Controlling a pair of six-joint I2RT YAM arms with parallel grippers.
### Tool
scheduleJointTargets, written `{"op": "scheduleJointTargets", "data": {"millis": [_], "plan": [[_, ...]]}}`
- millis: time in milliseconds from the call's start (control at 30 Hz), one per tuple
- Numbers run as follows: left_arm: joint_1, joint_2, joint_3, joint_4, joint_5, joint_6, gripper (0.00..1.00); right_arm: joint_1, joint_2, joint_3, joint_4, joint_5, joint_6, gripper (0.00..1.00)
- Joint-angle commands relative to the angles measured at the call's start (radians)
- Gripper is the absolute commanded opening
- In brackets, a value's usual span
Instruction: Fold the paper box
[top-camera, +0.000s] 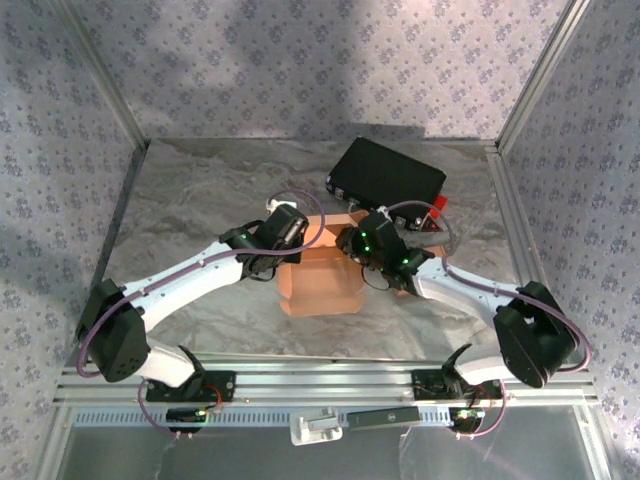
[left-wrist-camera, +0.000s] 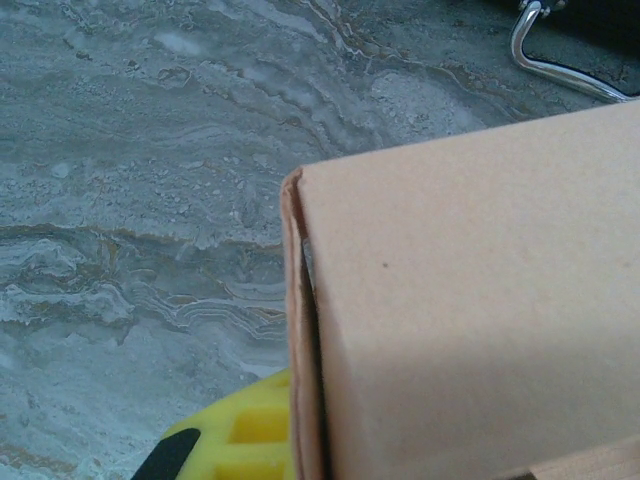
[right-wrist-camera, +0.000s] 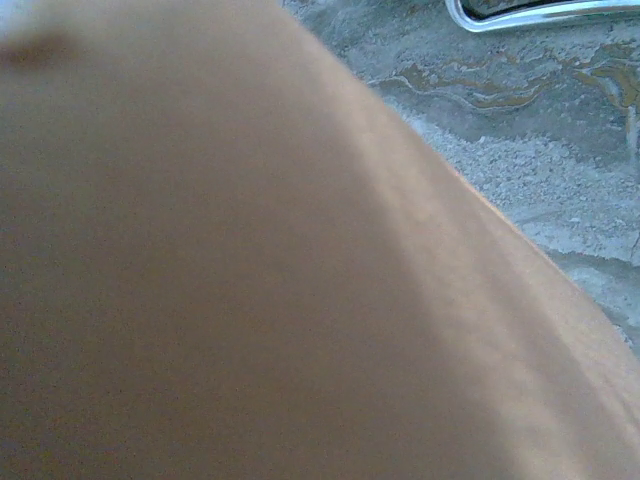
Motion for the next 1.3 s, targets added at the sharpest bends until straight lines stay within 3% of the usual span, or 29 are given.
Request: {"op": "scheduleJointTargets", "data": {"millis": [0,300,500,700,900,967,1100,1267], "plan": [[-0.002,0.005,0.033,0.025,0.026,0.012,0.00,0.022,0.024,0.044,0.009,-0.030,-0.029,0.32],[0.002,-0.002,0.030,0.023,0.030,0.012,0.00,0.032,0.047,0.083,-0.034,-0.055,-0.069,0.30],[0.066,-0.001,0.021,0.022,0.086,0.038,0.00,0.044,-0.016,0.169,-0.176,-0.066,-0.220,0.34],[0.216,0.009,0.060,0.043,0.277,0.163,0.00,-0.022,-0.147,0.214,-0.267,-0.218,-0.432,0.46],[0.353,0.043,0.149,0.020,0.511,0.318,0.00,-0.320,-0.254,0.119,-0.159,-0.566,-0.486,0.41],[0.380,0.056,0.169,0.013,0.583,0.355,0.00,-0.379,-0.244,0.105,-0.129,-0.642,-0.518,0.38],[0.439,0.080,0.184,0.025,0.756,0.396,0.00,-0.430,-0.197,0.112,-0.120,-0.717,-0.617,0.33],[0.448,0.112,0.187,0.028,0.845,0.433,0.00,-0.431,-0.155,0.162,-0.132,-0.789,-0.710,0.34]]}}
